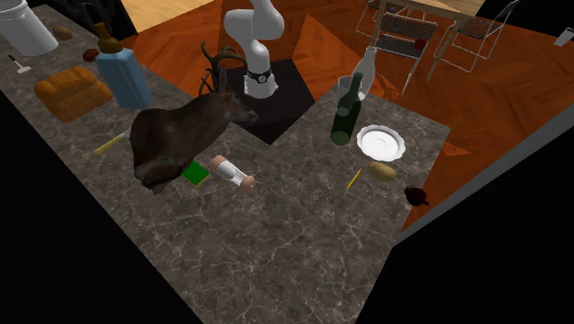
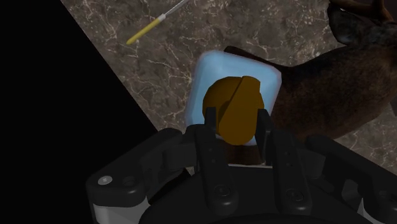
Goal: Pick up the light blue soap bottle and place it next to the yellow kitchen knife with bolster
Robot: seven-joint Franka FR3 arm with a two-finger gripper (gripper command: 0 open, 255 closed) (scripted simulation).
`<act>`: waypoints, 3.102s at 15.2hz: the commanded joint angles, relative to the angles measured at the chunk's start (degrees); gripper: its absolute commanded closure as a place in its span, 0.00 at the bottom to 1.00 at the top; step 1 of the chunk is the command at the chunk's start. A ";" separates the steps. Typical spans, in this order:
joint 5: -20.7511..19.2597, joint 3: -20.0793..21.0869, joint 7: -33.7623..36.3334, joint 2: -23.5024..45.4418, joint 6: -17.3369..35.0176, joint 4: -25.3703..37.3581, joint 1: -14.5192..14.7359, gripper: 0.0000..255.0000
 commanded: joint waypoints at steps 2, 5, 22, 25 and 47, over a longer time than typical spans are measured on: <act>-0.37 -0.05 0.26 -0.57 2.56 -2.99 -0.16 1.00; -0.72 -0.08 0.57 -1.08 4.86 -5.75 -0.29 1.00; 8.00 -4.30 7.63 22.37 -14.25 19.12 -3.21 0.00; 7.10 -3.83 8.30 20.91 -11.57 15.28 -2.95 0.00; 6.23 -3.47 8.96 19.48 -8.55 11.13 -2.80 0.00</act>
